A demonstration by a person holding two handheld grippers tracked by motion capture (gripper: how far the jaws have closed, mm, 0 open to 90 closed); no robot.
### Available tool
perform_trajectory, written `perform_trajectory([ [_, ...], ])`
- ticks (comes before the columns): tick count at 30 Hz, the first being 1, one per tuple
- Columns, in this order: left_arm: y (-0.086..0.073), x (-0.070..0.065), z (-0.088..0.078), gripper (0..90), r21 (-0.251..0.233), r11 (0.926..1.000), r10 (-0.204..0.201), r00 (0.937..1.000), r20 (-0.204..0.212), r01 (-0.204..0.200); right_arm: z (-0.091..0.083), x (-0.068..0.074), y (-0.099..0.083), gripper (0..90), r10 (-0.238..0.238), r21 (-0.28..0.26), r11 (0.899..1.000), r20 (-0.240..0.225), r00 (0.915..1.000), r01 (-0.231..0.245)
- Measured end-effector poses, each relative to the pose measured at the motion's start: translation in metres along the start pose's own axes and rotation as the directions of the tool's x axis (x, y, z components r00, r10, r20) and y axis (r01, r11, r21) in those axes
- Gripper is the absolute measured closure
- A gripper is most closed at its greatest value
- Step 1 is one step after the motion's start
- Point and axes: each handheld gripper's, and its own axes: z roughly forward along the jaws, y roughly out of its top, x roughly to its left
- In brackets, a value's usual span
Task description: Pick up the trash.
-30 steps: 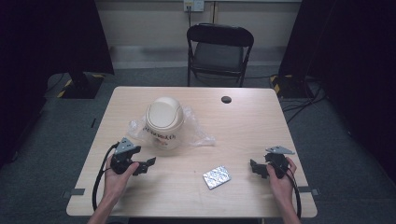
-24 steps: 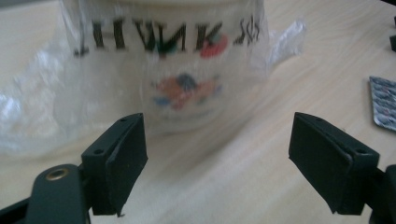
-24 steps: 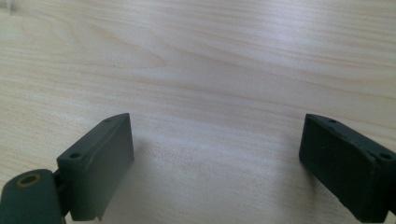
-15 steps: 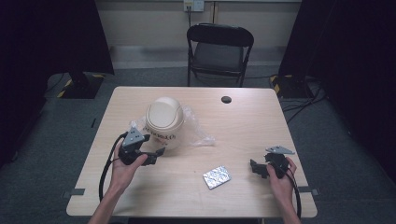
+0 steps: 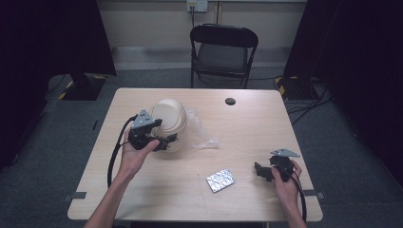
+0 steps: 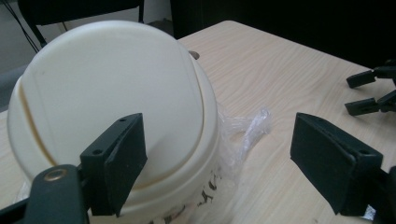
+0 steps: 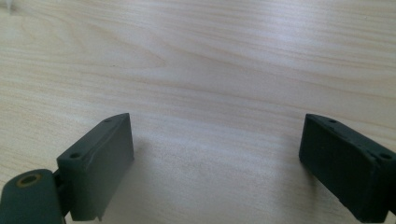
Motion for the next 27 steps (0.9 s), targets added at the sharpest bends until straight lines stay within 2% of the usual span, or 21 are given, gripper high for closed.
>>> perform_trajectory([
  [1, 0.005, -0.001, 0.004, 18.0, 0.020, 0.9997, 0.016, 0.9998, -0.013, -0.016, 0.000, 0.000, 0.000, 9.3, 0.000, 0.000, 1.000, 0.000, 1.0000, 0.000],
  [2, 0.006, -0.001, 0.007, 18.0, 0.018, 0.9996, 0.022, 0.9997, -0.009, -0.022, 0.000, 0.000, 0.000, 9.4, 0.000, 0.000, 1.000, 0.000, 1.0000, 0.000],
  [4, 0.008, 0.001, 0.013, 17.6, 0.043, 0.9985, 0.033, 0.9995, 0.002, -0.033, 0.000, 0.000, 0.000, 9.4, 0.001, 0.001, 1.000, 0.000, 1.0000, -0.001],
  [13, 0.004, 0.007, 0.029, 18.6, 0.088, 0.9960, 0.016, 0.9998, 0.012, -0.017, 0.000, 0.000, 0.000, 9.4, 0.001, 0.001, 1.000, 0.001, 1.0000, -0.001],
  [15, 0.003, 0.006, 0.032, 18.9, 0.108, 0.9938, 0.026, 0.9996, 0.007, -0.027, 0.000, 0.000, 0.000, 9.4, 0.000, 0.000, 1.000, 0.000, 1.0000, 0.000],
  [18, 0.001, 0.006, 0.035, 20.4, 0.113, 0.9933, 0.025, 0.9997, 0.002, -0.025, 0.000, 0.000, 0.000, 9.4, 0.000, 0.000, 1.000, 0.000, 1.0000, 0.000],
  [20, -0.001, 0.009, 0.040, 20.4, 0.137, 0.9901, 0.032, 0.9995, 0.000, -0.031, 0.000, 0.000, 0.000, 9.4, 0.000, 0.000, 1.000, 0.000, 1.0000, 0.000],
  [23, -0.005, 0.012, 0.044, 20.6, 0.140, 0.9899, 0.028, 0.9995, -0.015, -0.026, 0.000, 0.000, 0.000, 9.4, 0.000, 0.000, 1.000, 0.000, 1.0000, 0.000],
  [25, -0.006, 0.014, 0.045, 22.6, 0.145, 0.9883, 0.049, 0.9986, -0.021, -0.045, 0.000, 0.000, 0.000, 9.4, 0.000, 0.000, 1.000, 0.000, 1.0000, 0.000],
  [27, -0.006, 0.015, 0.046, 22.9, 0.139, 0.9892, 0.049, 0.9986, -0.019, -0.045, 0.000, 0.000, 0.000, 9.4, 0.000, 0.000, 1.000, 0.000, 1.0000, 0.000],
])
